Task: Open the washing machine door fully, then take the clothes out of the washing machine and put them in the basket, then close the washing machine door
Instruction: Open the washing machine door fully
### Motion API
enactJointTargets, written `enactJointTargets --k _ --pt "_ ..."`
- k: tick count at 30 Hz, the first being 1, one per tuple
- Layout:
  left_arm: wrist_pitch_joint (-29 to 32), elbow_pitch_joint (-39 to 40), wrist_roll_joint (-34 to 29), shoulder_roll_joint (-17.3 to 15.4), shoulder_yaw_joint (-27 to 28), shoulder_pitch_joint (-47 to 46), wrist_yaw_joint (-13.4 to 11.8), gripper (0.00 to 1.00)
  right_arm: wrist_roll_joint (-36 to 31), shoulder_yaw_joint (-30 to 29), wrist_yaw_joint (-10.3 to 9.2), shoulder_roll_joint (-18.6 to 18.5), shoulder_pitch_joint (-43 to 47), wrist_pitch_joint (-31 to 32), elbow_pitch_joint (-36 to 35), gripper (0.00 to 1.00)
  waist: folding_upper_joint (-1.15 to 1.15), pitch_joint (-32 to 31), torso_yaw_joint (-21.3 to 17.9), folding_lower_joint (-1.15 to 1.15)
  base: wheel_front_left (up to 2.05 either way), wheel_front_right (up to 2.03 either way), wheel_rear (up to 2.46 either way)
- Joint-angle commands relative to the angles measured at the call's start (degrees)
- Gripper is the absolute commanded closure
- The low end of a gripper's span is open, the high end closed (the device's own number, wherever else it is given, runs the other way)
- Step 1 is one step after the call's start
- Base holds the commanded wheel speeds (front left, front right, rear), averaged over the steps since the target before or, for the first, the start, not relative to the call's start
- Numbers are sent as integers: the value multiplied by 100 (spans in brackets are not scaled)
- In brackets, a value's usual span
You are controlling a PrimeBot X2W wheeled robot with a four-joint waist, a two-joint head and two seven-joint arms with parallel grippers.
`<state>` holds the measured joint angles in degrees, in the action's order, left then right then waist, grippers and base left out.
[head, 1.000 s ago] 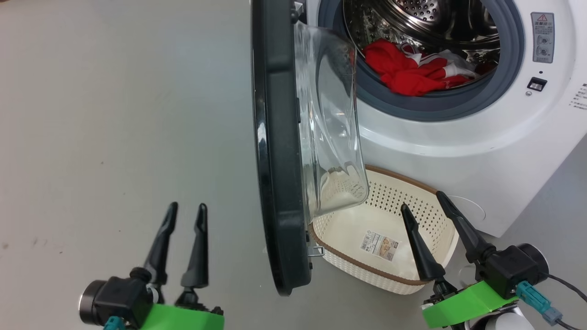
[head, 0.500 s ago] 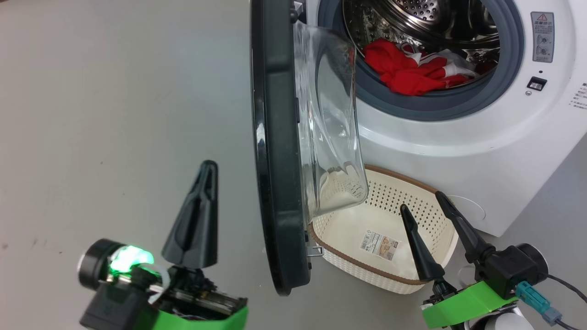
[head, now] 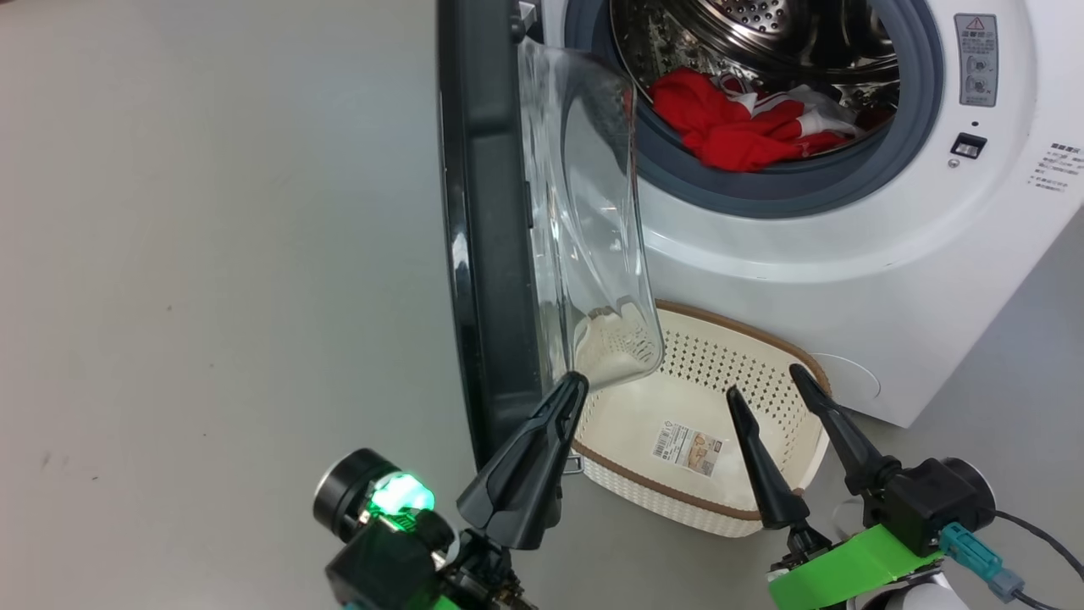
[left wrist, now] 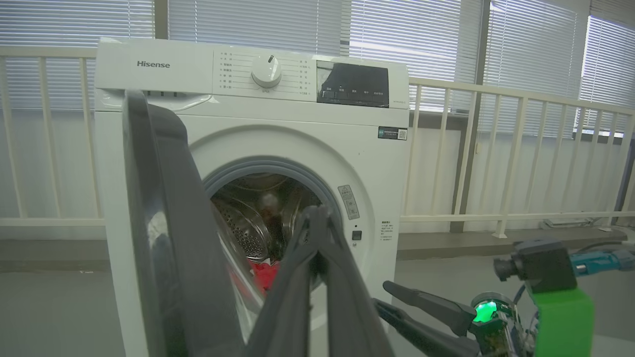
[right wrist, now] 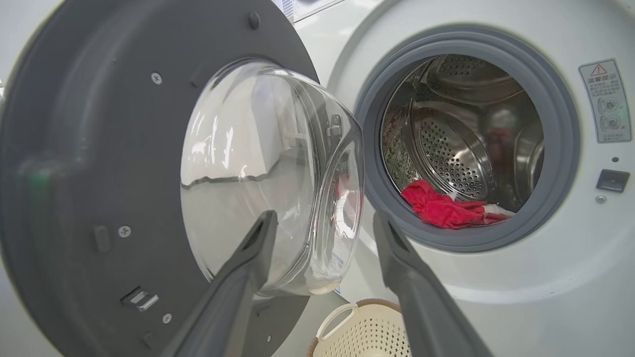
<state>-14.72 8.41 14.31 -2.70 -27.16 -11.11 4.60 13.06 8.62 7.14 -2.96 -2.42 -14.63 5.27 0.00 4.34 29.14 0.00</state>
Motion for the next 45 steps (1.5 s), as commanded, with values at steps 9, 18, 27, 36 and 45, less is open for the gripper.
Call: enactJointTargets --k 9,18,27,36,45 --pt "-3 -932 7 -18 -70 -316 48 100 95 213 35 8 -88 -37 20 0 0 25 -119 0 0 0 0" --pt "40 -1520 53 -18 30 -464 -346 100 111 222 35 8 -113 -37 23 0 0 63 -133 0 0 0 0" --pt "15 -1580 85 -58 285 -424 -676 100 91 218 35 8 -105 -37 42 0 0 123 -13 0 0 0 0" --pt "-9 -1554 204 -205 684 -311 -909 100 3 242 35 8 -134 -37 72 0 0 189 189 0 0 0 0" --pt "-23 -1534 289 -381 1145 -248 -1083 100 -40 322 35 8 -181 -37 123 0 0 192 209 0 0 0 0"
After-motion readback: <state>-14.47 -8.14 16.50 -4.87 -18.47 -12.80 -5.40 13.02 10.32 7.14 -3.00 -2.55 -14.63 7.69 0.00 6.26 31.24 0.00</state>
